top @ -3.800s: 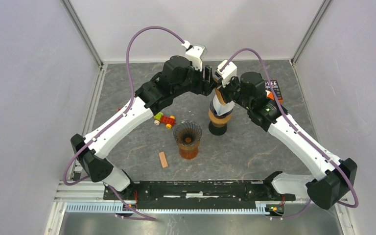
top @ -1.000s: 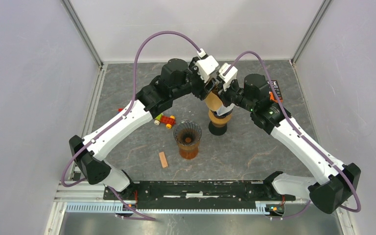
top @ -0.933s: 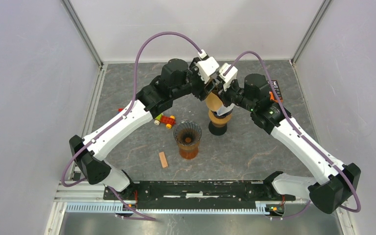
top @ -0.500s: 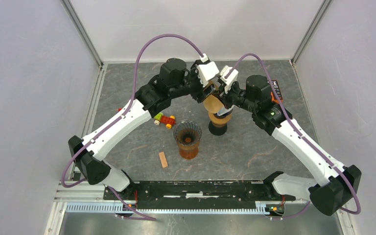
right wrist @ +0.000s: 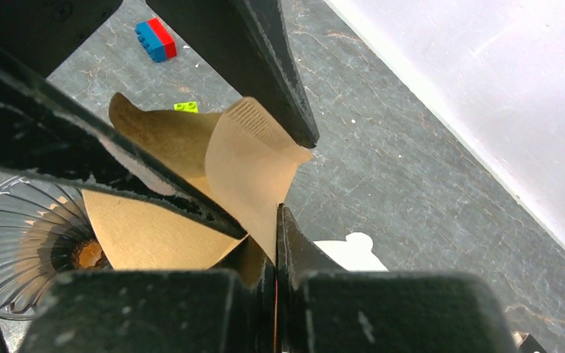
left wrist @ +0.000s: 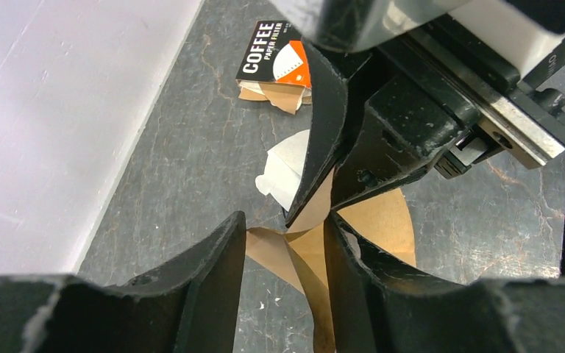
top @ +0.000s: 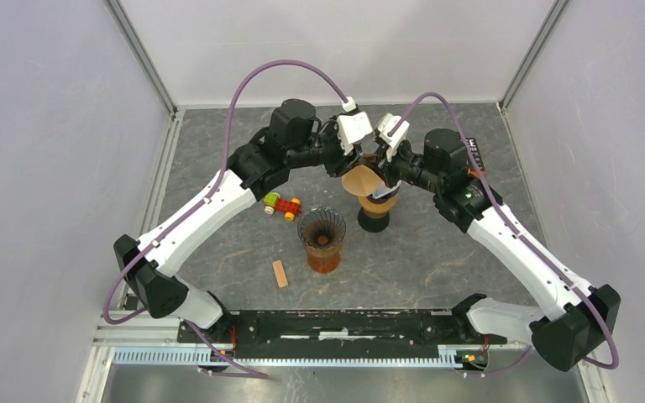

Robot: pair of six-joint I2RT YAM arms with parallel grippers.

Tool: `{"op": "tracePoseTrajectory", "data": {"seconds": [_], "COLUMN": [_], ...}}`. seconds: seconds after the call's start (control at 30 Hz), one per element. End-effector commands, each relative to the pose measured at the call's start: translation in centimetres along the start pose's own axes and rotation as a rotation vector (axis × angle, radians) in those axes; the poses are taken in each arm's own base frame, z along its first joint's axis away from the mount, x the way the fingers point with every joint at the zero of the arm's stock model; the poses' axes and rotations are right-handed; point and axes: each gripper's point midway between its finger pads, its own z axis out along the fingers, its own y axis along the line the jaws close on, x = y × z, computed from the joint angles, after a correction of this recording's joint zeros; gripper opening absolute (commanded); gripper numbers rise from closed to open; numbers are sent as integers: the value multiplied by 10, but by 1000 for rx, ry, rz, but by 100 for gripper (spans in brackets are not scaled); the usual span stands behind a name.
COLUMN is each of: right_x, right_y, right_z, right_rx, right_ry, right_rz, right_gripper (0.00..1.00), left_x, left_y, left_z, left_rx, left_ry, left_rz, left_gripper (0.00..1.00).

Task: Place the coffee filter in the dripper
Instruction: Pick up the coffee filter from the coffee filter holder.

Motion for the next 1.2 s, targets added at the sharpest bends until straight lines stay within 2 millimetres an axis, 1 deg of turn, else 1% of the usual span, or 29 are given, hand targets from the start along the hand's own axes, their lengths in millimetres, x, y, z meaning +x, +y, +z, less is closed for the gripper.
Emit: {"op": "tracePoseTrajectory", "data": {"seconds": [0.0,0.2,0.33,0.5,0.63,0.67,0.77,0.87,1.03,1.07,1.13,1.17], "right_x": [-16,-14,-14,-14,-13,-13,-13,-12,-11,-11,-13,-13], "right_y": [-2,-14,-13,-10,-10,-11,-13,-14,-19,-20,-20,-19], "right_z": [-7,-9,-6,-3,-3,-3,-4,-3,-4,-4,-4,-4], "right_rx": [11,76,67,48,50,55,65,72,100,102,100,94], "right_ry": [-60,-44,-44,-45,-41,-42,-39,-34,-25,-24,-27,-27], "right_rz": [-26,-19,-4,7,9,8,6,6,7,6,6,8], "right_gripper": [0,0,0,0,0,0,0,0,0,0,0,0], "left_x": [-17,-15,-15,-14,-16,-15,-13,-11,-15,-16,-17,-18], "left_y": [-2,4,0,-2,1,1,4,4,9,10,9,8], "left_z": [-14,-17,-14,-4,-1,-1,-2,-3,-6,-6,-7,-7], "left_rx": [18,-10,12,30,23,19,-1,-12,-44,-49,-50,-49], "left_ry": [-51,-40,-49,-60,-62,-60,-51,-49,-55,-56,-59,-60], "left_rz": [31,32,18,3,-7,-11,-21,-39,-59,-63,-68,-67], "left_gripper": [50,53,52,44,29,27,26,26,27,29,44,47]}}
